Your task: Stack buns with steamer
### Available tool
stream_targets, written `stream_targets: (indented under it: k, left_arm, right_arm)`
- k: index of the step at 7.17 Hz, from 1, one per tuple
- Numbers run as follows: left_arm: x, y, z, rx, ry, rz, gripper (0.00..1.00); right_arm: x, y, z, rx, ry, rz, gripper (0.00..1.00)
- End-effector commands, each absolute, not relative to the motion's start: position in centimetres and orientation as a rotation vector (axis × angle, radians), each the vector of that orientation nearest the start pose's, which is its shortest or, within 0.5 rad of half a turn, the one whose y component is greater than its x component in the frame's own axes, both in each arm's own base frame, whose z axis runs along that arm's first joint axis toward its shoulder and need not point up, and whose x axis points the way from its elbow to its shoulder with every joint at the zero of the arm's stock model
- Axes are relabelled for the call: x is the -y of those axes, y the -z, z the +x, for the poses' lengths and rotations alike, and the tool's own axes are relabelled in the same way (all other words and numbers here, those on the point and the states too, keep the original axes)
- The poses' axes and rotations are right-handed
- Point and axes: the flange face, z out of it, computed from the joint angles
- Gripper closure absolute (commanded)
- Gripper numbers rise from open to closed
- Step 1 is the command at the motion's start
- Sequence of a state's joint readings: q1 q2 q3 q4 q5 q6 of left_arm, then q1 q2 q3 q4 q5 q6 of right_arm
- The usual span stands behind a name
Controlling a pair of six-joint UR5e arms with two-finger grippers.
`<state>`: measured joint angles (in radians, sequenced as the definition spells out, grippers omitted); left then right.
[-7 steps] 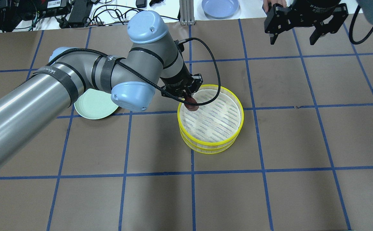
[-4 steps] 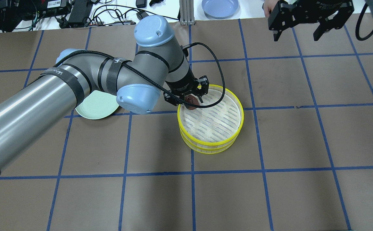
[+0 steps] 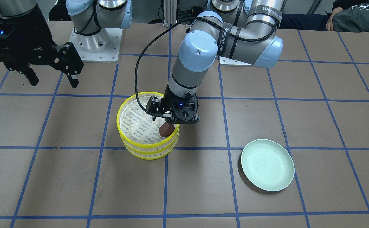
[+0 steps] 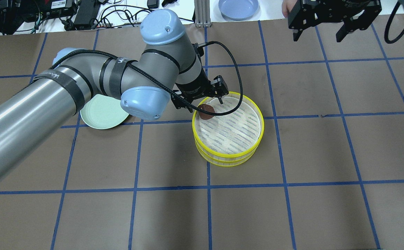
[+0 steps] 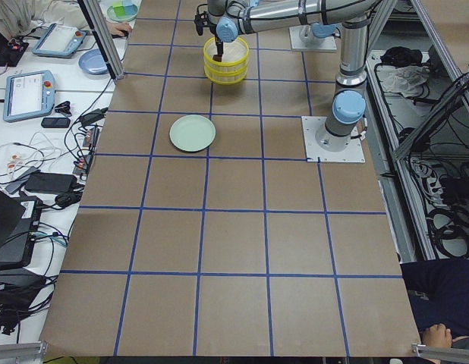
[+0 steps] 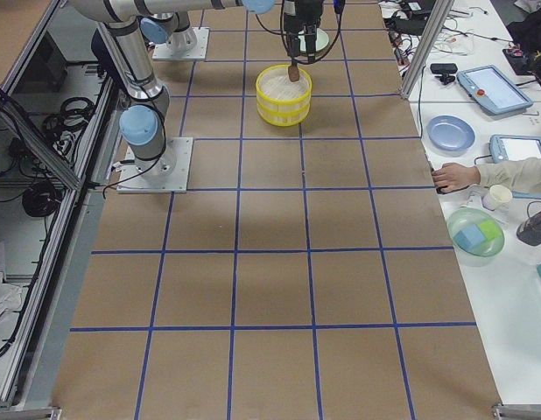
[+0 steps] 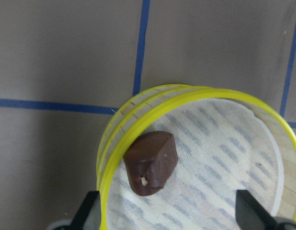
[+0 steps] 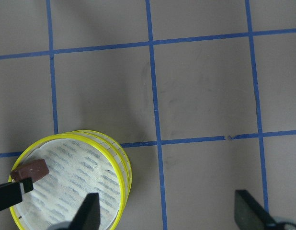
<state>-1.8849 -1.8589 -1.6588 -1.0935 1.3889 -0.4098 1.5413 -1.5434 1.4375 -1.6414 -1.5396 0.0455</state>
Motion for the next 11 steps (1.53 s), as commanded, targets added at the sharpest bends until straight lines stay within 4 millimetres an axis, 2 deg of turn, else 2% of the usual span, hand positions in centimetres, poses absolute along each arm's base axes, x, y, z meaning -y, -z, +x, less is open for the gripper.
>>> stream_targets:
  k: [1,2,3,4,5,6,7,8,9,11]
  left_arm:
    - [53.1,-35.6,-29.8,-3.29,0.123,-0.019,0.0]
    - [53.1,-36.8,-28.9,-3.289,0.15,-0.04,0.0]
    - [53.1,-37.4,-27.2,-3.29,0.105,-0.092,0.0]
    - [52.7,-39.5,-25.4,-3.213,0.157,-0.118,0.0]
    - [52.4,-41.6,-22.9,-3.102,0.182,-0.006,0.0]
    - [52.7,-44.0,-20.5,-3.083,0.233,0.056,0.0]
    - [52.1,-46.3,-17.4,-3.053,0.208,0.085,0.0]
    - [51.4,-48.2,-15.0,-3.06,0.22,0.03,0.0]
    - [50.7,-48.7,-13.2,-3.056,0.17,0.01,0.0]
    - [51.0,-49.1,-8.1,-3.055,0.14,-0.015,0.0]
  right_arm:
    - [52.2,-54.2,12.2,-3.09,0.254,0.107,0.0]
    - [52.2,-54.1,12.2,-3.09,0.249,0.107,0.0]
    - [52.2,-53.9,12.2,-3.091,0.242,0.107,0.0]
    - [52.2,-53.9,12.2,-3.091,0.24,0.107,0.0]
    - [52.1,-53.8,12.2,-3.091,0.237,0.109,0.0]
    - [52.1,-53.8,12.3,-3.091,0.235,0.109,0.0]
    - [51.9,-54.1,12.4,-3.071,0.242,0.111,0.0]
    - [52.0,-53.8,12.6,-3.056,0.232,0.106,0.0]
    - [52.2,-53.7,12.7,-3.052,0.229,0.101,0.0]
    - [52.0,-54.1,12.9,-3.018,0.236,0.084,0.0]
